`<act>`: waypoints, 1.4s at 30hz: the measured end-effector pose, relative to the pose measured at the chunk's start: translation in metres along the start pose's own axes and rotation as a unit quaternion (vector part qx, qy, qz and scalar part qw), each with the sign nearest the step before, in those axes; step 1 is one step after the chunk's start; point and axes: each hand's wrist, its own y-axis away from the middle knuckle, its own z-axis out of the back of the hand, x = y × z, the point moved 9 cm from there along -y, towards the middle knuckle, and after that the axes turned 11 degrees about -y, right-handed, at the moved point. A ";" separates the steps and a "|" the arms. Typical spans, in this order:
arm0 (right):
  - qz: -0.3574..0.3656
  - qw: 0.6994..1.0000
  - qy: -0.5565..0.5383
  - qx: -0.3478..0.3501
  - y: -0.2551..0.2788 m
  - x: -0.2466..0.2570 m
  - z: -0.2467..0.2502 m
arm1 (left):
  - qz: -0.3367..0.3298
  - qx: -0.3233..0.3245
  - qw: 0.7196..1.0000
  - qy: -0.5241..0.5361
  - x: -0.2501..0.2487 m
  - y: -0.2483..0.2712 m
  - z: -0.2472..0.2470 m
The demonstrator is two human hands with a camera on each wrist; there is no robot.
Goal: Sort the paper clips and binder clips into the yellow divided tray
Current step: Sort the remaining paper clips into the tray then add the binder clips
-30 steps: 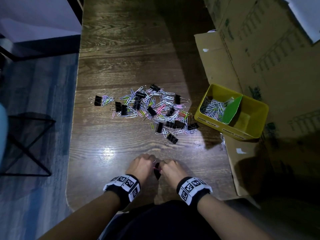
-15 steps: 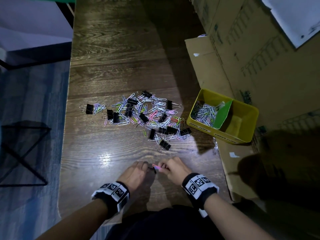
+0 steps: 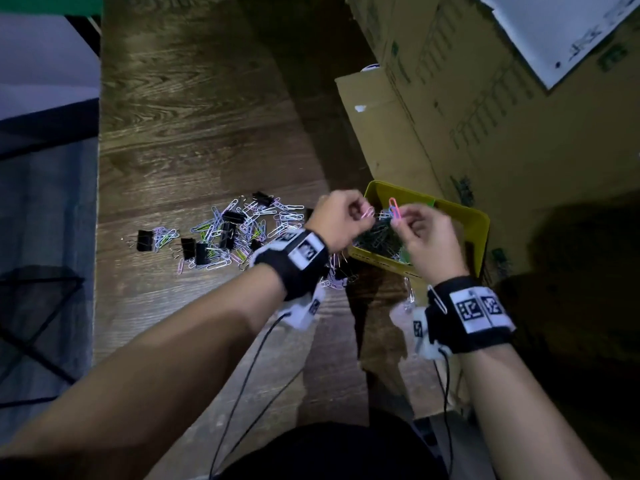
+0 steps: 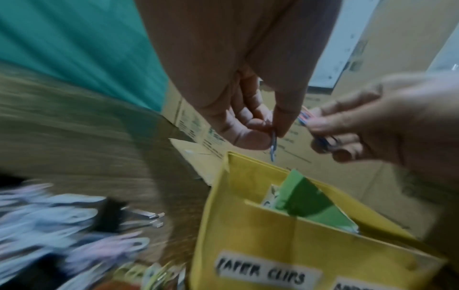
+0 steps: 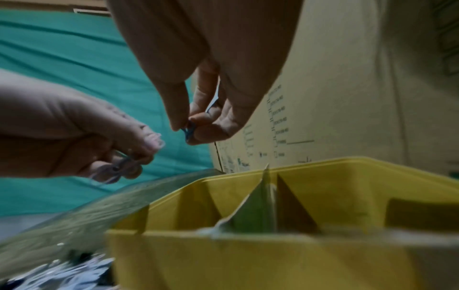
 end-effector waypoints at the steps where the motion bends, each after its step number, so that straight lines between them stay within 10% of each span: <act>1: 0.009 1.000 0.021 -0.015 -0.010 0.000 0.005 | -0.008 0.004 1.000 -0.023 -0.010 -0.012 -0.007; 6: -0.026 0.991 0.130 0.022 -0.042 -0.009 0.003 | -0.005 0.163 0.967 -0.197 -0.011 -0.027 -0.049; 11: -0.035 0.972 0.193 0.127 -0.038 -0.018 -0.019 | 0.040 0.054 0.998 0.022 0.018 -0.008 0.003; 13: 0.007 0.978 0.173 0.115 -0.029 -0.005 -0.022 | 0.023 0.018 0.996 -0.079 0.043 0.004 0.021; 18: 0.051 0.959 0.225 0.165 0.019 -0.003 -0.066 | -0.040 0.190 0.891 -0.410 0.097 0.053 -0.021; 23: 0.042 0.958 0.261 0.111 0.017 -0.021 -0.070 | -0.038 0.193 0.863 -0.465 0.110 0.065 -0.045; 35: 0.126 0.929 0.275 0.213 -0.013 -0.013 -0.102 | -0.032 0.096 0.945 -0.311 0.113 0.075 -0.031; 42: 0.213 0.953 0.174 0.130 0.014 0.010 -0.083 | -0.064 0.004 0.970 -0.234 0.132 0.101 0.005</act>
